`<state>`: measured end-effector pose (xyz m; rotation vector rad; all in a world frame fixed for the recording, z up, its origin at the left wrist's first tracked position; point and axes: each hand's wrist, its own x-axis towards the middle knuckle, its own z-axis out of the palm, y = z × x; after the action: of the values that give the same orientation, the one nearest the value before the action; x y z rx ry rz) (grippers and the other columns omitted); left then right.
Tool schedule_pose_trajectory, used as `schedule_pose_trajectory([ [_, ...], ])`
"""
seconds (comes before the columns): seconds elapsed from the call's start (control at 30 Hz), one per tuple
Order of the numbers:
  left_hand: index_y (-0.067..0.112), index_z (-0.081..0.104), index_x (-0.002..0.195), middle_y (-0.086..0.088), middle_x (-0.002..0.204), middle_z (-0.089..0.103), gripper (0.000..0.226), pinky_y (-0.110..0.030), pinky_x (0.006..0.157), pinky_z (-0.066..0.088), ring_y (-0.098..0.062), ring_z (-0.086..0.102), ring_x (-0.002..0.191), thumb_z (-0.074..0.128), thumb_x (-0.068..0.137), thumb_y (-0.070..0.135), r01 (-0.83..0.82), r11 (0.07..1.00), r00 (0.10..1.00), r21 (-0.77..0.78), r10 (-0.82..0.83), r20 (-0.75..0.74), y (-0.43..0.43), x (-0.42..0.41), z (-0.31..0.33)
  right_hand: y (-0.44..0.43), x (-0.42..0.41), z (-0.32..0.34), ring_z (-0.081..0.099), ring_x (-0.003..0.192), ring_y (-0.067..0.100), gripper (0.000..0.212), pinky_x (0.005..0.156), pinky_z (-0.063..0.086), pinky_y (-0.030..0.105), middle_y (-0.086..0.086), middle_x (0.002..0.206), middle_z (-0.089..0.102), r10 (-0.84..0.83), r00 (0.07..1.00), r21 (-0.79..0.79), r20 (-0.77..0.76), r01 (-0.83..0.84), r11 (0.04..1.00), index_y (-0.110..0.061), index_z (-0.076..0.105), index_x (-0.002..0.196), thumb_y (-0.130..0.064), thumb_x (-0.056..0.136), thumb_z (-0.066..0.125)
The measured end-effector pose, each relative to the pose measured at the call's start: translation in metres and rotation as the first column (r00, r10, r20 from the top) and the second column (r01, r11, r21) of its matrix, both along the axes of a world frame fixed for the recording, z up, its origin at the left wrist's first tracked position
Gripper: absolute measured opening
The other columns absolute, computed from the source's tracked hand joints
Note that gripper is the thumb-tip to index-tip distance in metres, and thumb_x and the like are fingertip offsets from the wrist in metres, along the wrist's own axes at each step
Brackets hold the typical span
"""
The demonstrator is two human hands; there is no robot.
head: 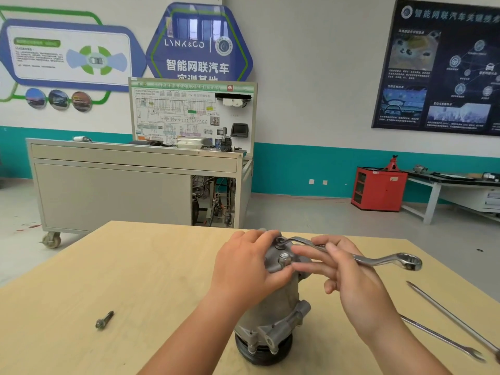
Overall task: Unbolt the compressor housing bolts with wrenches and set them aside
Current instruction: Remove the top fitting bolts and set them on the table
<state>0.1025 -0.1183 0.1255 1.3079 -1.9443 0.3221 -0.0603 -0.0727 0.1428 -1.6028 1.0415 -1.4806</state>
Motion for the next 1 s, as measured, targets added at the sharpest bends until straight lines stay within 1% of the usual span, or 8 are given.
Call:
schedule_pose_trajectory([
  [0.2, 0.029, 0.065, 0.123, 0.005, 0.112, 0.067, 0.064, -0.026, 0.079, 0.044, -0.019, 0.06, 0.099, 0.046, 0.074, 0.066, 0.007, 1.0, 1.0, 0.021, -0.006, -0.007, 0.003, 0.0, 0.003, 0.004, 0.0, 0.008, 0.071, 0.077, 0.012, 0.03, 0.043, 0.035, 0.015, -0.006, 0.088, 0.075, -0.005, 1.0, 0.022, -0.011, 0.005, 1.0, -0.017, 0.054, 0.1, -0.034, 0.097, 0.03],
  [0.33, 0.034, 0.063, 0.122, 0.008, 0.117, 0.063, 0.056, -0.023, 0.081, 0.038, -0.017, 0.055, 0.106, 0.056, 0.077, 0.066, 0.008, 0.999, 1.0, 0.051, -0.009, 0.007, 0.002, 0.002, 0.003, 0.013, -0.002, 0.003, 0.068, 0.067, 0.013, 0.045, 0.043, 0.034, 0.014, -0.001, 0.083, 0.074, 0.035, 0.997, -0.001, -0.061, -0.035, 0.999, -0.024, 0.057, 0.1, -0.055, 0.073, 0.039],
  [0.43, 0.038, 0.058, 0.126, 0.011, 0.122, 0.058, 0.055, -0.021, 0.082, 0.033, -0.012, 0.048, 0.112, 0.054, 0.079, 0.067, 0.013, 0.997, 1.0, 0.073, -0.014, 0.015, -0.002, 0.003, 0.0, 0.011, -0.008, -0.003, 0.057, 0.055, 0.008, 0.035, 0.04, 0.032, 0.014, 0.003, 0.074, 0.07, 0.023, 0.999, -0.035, 0.046, -0.022, 0.999, -0.032, 0.064, 0.093, -0.054, 0.07, 0.049],
  [0.57, 0.038, 0.058, 0.121, 0.011, 0.118, 0.058, 0.056, -0.02, 0.078, 0.032, -0.013, 0.05, 0.106, 0.045, 0.077, 0.069, 0.028, 0.996, 0.999, 0.082, -0.03, 0.026, -0.003, 0.004, 0.0, -0.029, -0.019, -0.001, 0.044, 0.047, 0.002, 0.019, 0.042, 0.033, 0.016, -0.005, 0.056, 0.053, -0.188, 0.955, 0.052, 0.23, 0.181, 0.982, -0.025, 0.065, 0.085, -0.037, 0.09, 0.051],
  [0.67, 0.039, 0.057, 0.121, 0.011, 0.119, 0.057, 0.049, -0.02, 0.077, 0.032, -0.013, 0.048, 0.106, 0.051, 0.08, 0.067, 0.039, 0.996, 0.998, 0.086, -0.042, 0.039, -0.004, 0.005, 0.001, -0.085, -0.014, 0.015, 0.033, 0.05, 0.011, 0.029, 0.046, 0.025, 0.024, -0.003, 0.058, 0.039, -0.342, 0.937, 0.216, 0.075, 0.32, 0.923, -0.014, 0.055, 0.077, -0.032, 0.097, 0.045],
  [0.8, 0.042, 0.055, 0.124, 0.01, 0.119, 0.057, 0.05, -0.02, 0.077, 0.033, -0.013, 0.047, 0.106, 0.052, 0.081, 0.066, 0.046, 0.994, 0.998, 0.098, -0.05, 0.041, -0.002, 0.005, 0.002, -0.134, 0.016, 0.025, 0.03, 0.048, 0.012, 0.031, 0.042, 0.023, 0.024, -0.002, 0.056, 0.04, -0.215, 0.969, 0.35, -0.119, 0.244, 0.904, -0.013, 0.055, 0.075, -0.028, 0.098, 0.039],
  [0.93, 0.038, 0.035, 0.143, 0.011, 0.118, 0.056, 0.072, -0.021, 0.081, 0.036, -0.013, 0.049, 0.106, 0.049, 0.079, 0.069, 0.032, 0.997, 0.999, 0.071, -0.034, 0.021, -0.004, 0.005, -0.001, -0.138, 0.017, 0.026, 0.026, 0.037, 0.005, 0.028, 0.034, 0.019, 0.017, -0.008, 0.043, 0.031, -0.085, 0.968, 0.398, 0.237, -0.017, 0.917, -0.013, 0.059, 0.081, -0.024, 0.099, 0.041],
  [1.0, 0.033, 0.021, 0.149, 0.013, 0.123, 0.053, 0.085, -0.021, 0.088, 0.036, -0.011, 0.047, 0.111, 0.046, 0.077, 0.072, 0.009, 0.997, 1.0, 0.071, -0.008, -0.005, -0.006, 0.005, -0.003, -0.131, 0.002, 0.026, 0.024, 0.031, 0.002, 0.029, 0.03, 0.018, 0.014, -0.008, 0.042, 0.029, -0.114, 0.822, 0.362, 0.558, -0.117, 0.925, -0.014, 0.054, 0.076, -0.023, 0.1, 0.04],
])
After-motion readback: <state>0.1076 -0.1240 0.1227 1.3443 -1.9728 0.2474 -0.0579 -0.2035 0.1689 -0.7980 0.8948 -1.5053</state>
